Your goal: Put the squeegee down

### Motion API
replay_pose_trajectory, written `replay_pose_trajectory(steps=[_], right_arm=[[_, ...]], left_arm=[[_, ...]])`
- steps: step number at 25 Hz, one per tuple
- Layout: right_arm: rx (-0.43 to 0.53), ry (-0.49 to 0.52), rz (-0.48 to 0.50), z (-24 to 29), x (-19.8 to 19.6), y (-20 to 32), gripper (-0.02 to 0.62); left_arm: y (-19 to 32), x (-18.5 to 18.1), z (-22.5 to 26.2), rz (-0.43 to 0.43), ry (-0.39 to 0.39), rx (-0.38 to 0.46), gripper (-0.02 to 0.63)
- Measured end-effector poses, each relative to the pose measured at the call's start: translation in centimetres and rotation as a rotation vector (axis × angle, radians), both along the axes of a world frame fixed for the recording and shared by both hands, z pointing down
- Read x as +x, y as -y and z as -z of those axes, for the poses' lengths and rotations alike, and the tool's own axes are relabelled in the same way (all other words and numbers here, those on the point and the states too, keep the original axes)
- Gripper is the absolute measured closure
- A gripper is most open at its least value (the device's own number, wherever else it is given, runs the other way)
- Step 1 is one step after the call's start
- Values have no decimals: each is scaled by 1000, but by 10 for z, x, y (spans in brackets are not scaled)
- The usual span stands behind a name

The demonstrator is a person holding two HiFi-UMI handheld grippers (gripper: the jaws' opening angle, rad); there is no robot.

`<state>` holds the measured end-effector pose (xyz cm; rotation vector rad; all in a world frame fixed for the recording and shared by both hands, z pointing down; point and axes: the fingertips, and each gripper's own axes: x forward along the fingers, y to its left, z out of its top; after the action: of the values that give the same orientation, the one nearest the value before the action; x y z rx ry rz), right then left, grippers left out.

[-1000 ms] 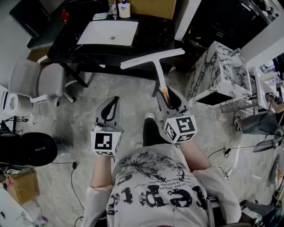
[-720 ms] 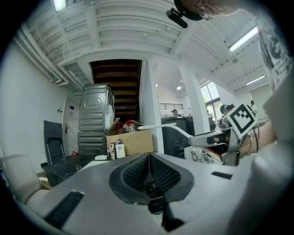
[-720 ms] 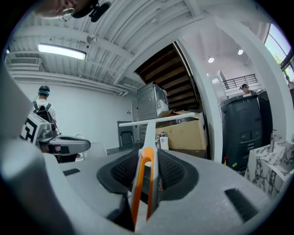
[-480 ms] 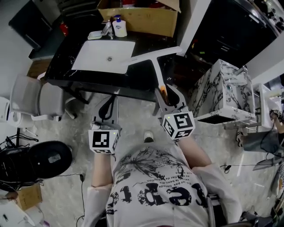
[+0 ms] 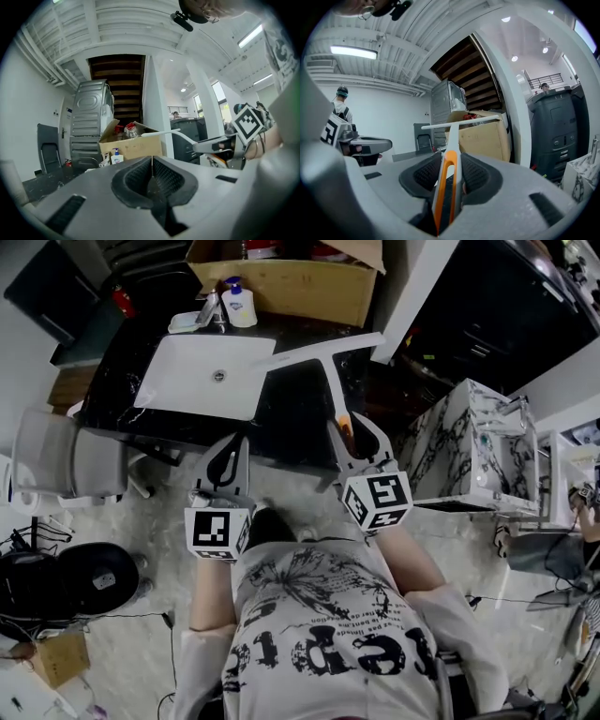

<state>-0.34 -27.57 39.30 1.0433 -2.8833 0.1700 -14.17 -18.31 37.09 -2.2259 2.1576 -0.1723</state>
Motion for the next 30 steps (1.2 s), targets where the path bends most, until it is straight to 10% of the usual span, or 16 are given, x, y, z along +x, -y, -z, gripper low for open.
replay_pose_trajectory(steps=[15, 30], right_arm=[[-80, -34, -241, -25, -62, 119, 472], [-401, -151, -451, -151, -80, 170, 472]], left_arm=[[155, -84, -9, -216, -17, -19, 594], [220, -121, -51, -379, -58, -82, 594]])
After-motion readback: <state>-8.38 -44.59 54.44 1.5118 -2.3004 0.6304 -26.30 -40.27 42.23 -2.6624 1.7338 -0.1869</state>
